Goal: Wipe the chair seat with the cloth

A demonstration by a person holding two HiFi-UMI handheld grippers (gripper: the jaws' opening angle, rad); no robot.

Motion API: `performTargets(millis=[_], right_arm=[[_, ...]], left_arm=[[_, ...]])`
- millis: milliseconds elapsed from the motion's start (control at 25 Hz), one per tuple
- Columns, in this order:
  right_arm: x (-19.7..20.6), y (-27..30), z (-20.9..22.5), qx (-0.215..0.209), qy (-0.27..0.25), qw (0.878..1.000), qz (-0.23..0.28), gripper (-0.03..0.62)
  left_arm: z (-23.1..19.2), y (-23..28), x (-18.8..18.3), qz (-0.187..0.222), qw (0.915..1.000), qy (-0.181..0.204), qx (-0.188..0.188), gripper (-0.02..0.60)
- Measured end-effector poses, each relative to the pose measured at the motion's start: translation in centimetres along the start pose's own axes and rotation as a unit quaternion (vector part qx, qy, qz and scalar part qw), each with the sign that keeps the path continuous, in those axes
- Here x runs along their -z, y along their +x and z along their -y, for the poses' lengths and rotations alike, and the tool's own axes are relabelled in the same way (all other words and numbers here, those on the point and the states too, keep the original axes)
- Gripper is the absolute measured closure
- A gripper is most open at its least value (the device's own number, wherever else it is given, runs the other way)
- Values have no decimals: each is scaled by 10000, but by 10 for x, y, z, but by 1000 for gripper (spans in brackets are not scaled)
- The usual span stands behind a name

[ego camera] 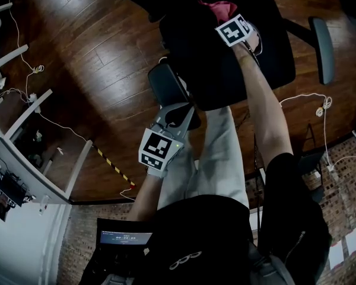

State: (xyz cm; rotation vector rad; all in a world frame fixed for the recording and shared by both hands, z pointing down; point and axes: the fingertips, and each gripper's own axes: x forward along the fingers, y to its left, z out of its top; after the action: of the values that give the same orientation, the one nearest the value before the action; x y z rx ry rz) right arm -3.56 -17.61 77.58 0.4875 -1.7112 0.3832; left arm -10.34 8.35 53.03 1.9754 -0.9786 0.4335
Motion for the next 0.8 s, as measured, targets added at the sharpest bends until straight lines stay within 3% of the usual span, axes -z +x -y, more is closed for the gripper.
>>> performTargets(millis=[240, 800], right_arm=[[-25, -4, -72, -447, -309, 9980, 334, 528], [-45, -20, -164, -1412, -445, 9859, 786, 528]], left_arm=[[0, -5, 2, 109, 9999, -22, -16, 591], [2, -14, 16, 163, 9998, -95, -82, 591]])
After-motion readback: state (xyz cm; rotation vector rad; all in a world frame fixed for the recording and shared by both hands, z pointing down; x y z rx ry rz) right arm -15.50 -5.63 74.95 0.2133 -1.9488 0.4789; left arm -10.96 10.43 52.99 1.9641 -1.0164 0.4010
